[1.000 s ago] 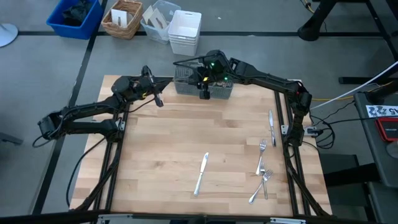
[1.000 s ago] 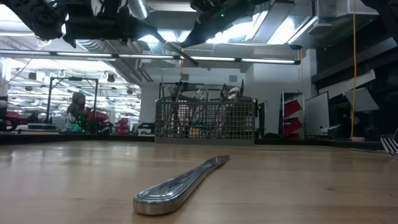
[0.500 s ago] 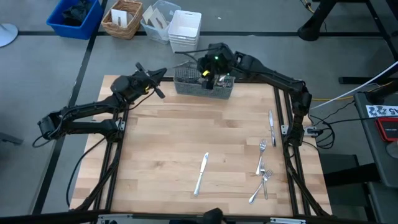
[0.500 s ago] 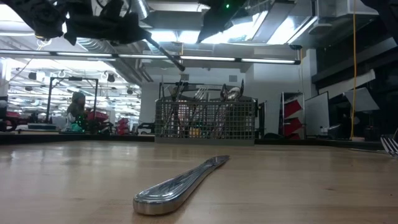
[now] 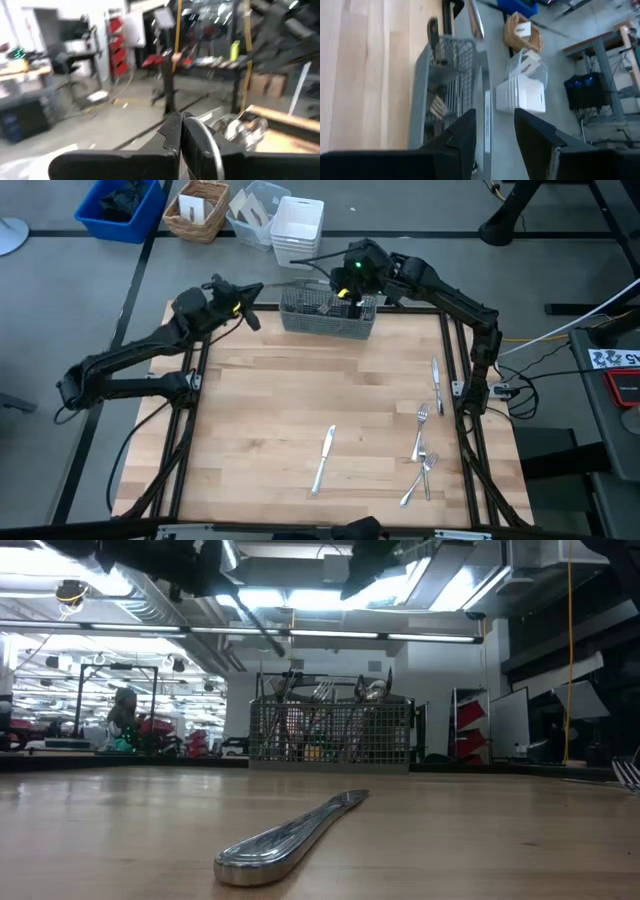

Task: Sort silverware
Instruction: Put the table knife into the gray silverware organizer

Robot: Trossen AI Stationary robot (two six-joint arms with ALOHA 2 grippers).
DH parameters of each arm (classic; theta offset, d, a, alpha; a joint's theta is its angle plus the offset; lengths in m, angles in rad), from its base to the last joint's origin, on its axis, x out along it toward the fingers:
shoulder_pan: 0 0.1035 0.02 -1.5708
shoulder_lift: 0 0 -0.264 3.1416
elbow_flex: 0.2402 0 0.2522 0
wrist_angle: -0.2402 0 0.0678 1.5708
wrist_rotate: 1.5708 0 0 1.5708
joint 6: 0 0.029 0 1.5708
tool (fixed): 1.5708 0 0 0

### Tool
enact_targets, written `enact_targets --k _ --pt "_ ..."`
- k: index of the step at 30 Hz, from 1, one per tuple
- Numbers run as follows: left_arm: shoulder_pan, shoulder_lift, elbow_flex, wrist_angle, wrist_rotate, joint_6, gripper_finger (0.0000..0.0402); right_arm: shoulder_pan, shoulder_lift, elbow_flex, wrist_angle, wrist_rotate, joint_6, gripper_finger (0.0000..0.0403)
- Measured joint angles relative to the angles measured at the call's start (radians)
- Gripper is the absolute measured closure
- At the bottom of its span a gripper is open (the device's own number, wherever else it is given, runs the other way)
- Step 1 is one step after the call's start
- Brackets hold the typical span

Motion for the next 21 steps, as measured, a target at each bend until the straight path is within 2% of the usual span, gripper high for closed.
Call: enact_targets --k 5,12,21 --pt "0.017 0.022 0.111 -0.187 -0.015 0.001 0.0401 -0.023 0.000 0.000 -0.063 0.008 0.010 0.0267" --pt "0.065 0.092 0.144 -0.312 0.002 -0.050 0.0401 -0.052 -0.068 0.000 -0.120 -0.019 0.127 0.0267" --pt "0.115 0.221 0.146 -0.317 0.053 -0.081 0.0401 -0.063 -0.165 0.000 -0.210 -0.237 0.208 0.0267"
